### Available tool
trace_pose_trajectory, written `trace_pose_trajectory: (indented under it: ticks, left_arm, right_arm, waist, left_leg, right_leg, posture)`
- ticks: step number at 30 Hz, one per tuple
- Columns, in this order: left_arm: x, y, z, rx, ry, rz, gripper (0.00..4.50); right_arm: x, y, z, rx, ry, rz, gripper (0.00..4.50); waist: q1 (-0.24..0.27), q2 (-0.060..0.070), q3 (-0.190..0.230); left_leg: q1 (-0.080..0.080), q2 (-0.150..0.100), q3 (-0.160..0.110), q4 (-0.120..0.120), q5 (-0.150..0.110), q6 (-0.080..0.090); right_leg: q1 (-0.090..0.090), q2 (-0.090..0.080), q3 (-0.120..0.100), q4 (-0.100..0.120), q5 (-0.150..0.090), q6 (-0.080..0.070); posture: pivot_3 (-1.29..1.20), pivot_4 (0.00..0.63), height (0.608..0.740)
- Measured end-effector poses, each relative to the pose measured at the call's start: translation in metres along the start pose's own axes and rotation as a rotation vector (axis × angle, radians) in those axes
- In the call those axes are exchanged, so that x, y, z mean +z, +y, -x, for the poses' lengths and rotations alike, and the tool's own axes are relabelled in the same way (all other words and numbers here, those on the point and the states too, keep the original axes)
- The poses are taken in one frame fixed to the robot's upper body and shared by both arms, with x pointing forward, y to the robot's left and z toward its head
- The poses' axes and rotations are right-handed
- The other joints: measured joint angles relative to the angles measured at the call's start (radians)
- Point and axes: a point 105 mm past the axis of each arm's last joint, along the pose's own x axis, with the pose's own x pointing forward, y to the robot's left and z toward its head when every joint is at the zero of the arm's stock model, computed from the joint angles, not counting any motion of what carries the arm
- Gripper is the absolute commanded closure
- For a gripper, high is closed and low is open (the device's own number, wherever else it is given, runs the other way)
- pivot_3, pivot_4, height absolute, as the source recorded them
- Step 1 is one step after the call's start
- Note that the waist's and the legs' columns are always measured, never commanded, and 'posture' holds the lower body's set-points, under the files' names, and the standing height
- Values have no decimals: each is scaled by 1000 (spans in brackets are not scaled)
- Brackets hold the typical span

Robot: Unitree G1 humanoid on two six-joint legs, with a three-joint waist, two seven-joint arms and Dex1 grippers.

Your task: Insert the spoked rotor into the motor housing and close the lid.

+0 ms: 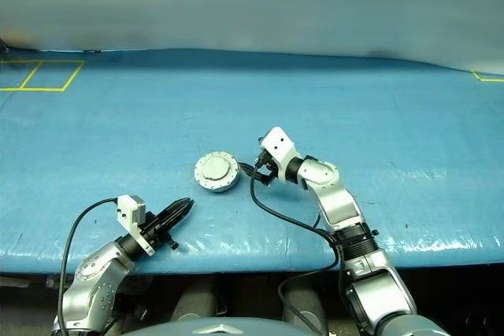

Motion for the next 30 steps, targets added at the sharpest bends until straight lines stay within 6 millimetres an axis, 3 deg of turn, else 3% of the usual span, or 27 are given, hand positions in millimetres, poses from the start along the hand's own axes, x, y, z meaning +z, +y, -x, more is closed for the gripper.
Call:
trace_pose_trajectory:
  ticks: [2,5,12,17,23,26,30]
  left_arm:
    - [0,0,0,-1,0,0,3943]
    - [0,0,-1,2,0,0,3943]
    - [0,0,-1,10,0,0,3943]
    - [0,0,-1,11,0,-1,3943]
    - [0,0,-1,9,-1,-1,3943]
    - [0,0,-1,9,-2,-1,3943]
    - [0,0,-1,10,-2,-1,3943]
  right_arm:
    - [-6,-2,-1,-20,20,-5,32]
    - [-6,-2,-3,-20,21,-14,682]
    - [-7,-6,-5,-39,35,-8,2905]
    - [-1,-9,-6,-49,12,-15,2905]
    - [37,19,-10,115,-151,-110,2905]
    - [38,34,-14,176,-153,-131,2328]
    - [36,52,-22,235,-145,-136,959]
  waist:
    - [0,0,0]
    - [0,0,0]
    - [0,0,0]
    - [0,0,0]
    - [1,0,0]
    - [1,0,0]
    - [1,0,0]
  left_leg:
    - [0,0,0,0,0,0]
    - [0,0,0,0,0,0]
    - [0,0,0,0,0,0]
    - [0,0,0,0,0,0]
    - [0,0,0,0,0,0]
    - [0,0,0,1,0,0]
    - [0,0,0,1,0,0]
  right_leg:
    - [0,0,0,0,0,0]
    - [0,0,0,0,0,0]
    - [0,0,0,0,0,0]
    - [0,0,0,0,0,0]
    - [1,0,0,0,0,0]
    - [1,0,0,0,0,0]
    - [1,0,0,0,0,0]
  posture:
    - [0,150,740]
    - [0,150,740]
    - [0,150,740]
    - [0,150,740]
    - [0,150,740]
    - [0,150,740]
    - [0,150,740]
